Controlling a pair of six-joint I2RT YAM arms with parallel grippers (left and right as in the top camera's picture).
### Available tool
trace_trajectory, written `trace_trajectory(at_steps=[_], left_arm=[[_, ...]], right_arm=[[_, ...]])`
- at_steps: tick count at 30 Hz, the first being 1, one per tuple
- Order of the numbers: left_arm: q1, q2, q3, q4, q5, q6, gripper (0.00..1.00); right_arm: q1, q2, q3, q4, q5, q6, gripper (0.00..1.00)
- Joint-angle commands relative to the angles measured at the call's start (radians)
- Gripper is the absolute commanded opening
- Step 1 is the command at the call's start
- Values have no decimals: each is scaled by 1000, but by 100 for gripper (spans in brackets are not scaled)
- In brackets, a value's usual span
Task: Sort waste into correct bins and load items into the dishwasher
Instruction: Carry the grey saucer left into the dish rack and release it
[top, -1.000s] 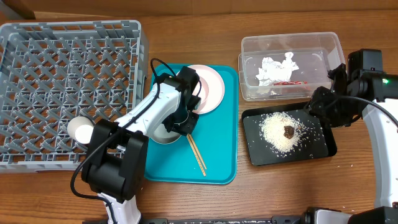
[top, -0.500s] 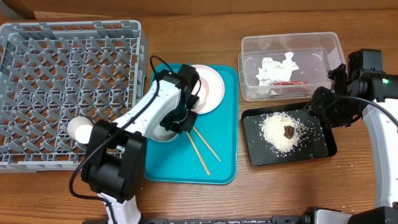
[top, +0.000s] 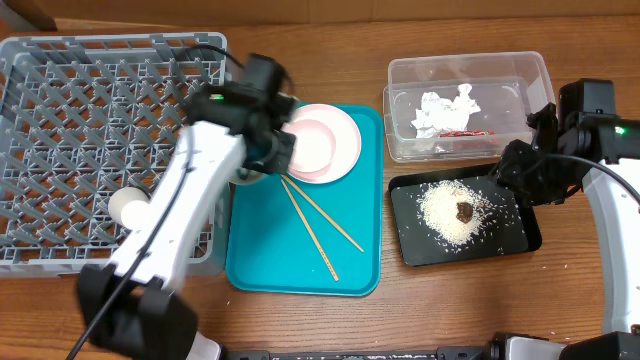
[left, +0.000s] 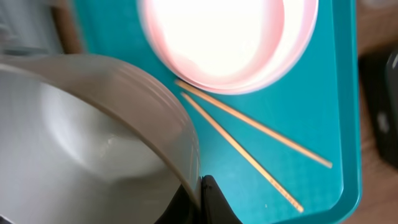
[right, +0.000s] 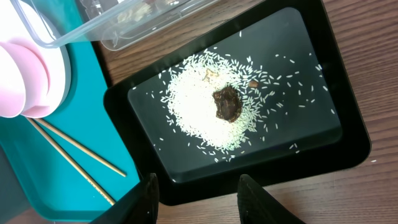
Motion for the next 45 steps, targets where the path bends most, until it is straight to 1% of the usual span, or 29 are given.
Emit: trace_trajectory(at_steps=[1,5,12,17,21,25,32,40,45], left_arm=[[116,-79,22,19,97,73,4],[252,-97,22,36,274,189,4],[491,-76,22,40,644,399,4],[626,-35,22,40,808,471,4],[684,25,22,40,914,500,4],[703,94,22,37,972,508,4],[737,190,22,35,974,509,4],[799,211,11,24,961,510,4],[806,212,-16,24,917,514,4]], right_arm=[[-1,-8,13,5,11,-8,43],[-1,-8,13,5,11,-8,43],[-1,-8,13,5,11,-8,43],[-1,-8,13,5,11,-8,43],[-1,-8,13,5,11,-8,43],[-1,-8,13,5,11,-8,43],[-1,-8,13,5,11,-8,43],[-1,-8,13,6,11,-8,43],[-1,-8,13,5,11,-8,43]])
